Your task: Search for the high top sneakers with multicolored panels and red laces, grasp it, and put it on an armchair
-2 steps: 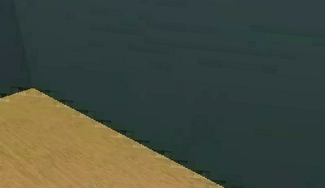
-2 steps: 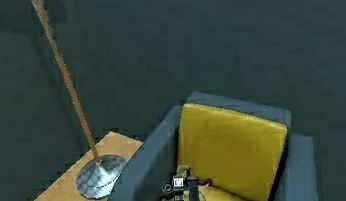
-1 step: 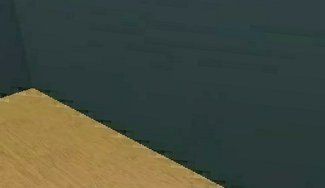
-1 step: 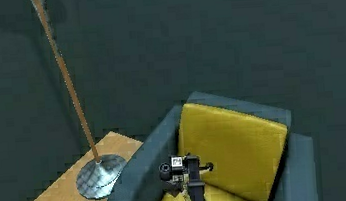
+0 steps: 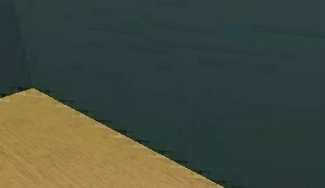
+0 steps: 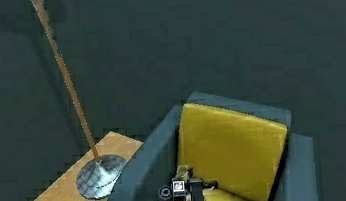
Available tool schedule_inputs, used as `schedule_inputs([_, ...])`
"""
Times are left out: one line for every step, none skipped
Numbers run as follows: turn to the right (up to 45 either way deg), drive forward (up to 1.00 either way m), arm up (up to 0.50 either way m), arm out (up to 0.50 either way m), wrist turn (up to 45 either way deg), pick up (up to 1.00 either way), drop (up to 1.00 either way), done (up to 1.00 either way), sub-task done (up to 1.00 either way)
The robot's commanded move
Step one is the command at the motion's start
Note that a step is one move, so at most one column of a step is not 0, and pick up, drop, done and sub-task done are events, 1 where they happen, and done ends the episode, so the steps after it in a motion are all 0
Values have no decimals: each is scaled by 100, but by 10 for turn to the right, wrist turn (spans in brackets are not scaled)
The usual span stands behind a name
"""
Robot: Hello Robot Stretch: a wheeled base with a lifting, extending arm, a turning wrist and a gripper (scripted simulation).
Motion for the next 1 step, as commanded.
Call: schedule_inputs([0,0,0,0,0,0,0,100,0])
